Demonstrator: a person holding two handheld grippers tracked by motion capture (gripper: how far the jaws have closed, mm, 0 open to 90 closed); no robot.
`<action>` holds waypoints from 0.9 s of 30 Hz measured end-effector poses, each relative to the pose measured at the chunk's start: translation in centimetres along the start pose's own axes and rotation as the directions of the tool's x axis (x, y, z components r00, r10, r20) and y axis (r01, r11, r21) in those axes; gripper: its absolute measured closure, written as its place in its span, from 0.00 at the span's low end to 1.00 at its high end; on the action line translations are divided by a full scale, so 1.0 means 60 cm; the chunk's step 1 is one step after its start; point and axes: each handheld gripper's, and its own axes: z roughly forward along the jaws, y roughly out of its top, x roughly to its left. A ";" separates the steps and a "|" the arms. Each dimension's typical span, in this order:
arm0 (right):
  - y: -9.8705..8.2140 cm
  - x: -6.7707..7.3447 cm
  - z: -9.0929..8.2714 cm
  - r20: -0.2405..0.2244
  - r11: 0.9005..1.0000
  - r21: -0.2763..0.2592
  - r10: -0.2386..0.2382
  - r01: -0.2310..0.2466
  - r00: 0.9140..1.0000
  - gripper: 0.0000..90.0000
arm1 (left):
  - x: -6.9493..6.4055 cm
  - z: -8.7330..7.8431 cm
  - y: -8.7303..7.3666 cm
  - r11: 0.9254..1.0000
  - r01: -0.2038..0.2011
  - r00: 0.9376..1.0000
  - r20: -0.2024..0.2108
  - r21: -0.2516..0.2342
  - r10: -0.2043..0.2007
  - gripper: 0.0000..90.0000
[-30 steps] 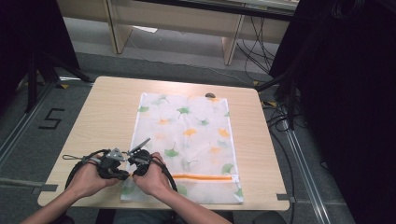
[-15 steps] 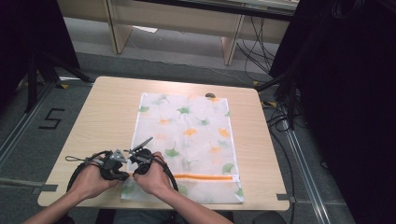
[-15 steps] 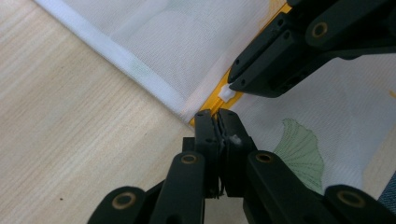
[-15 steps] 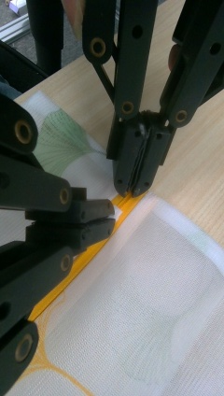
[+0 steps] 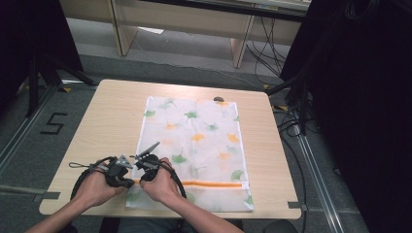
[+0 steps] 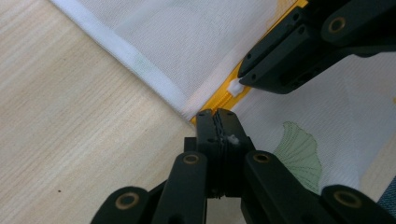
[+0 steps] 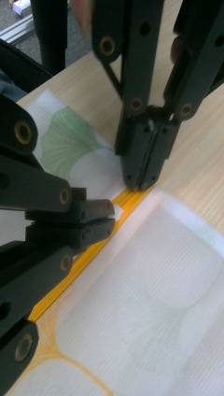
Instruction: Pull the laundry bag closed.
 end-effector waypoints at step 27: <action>-0.014 -0.020 -0.018 0.007 1.000 0.007 0.004 -0.004 1.000 1.00 | 0.004 -0.004 -0.001 1.000 -0.014 1.000 0.016 0.013 0.014 0.98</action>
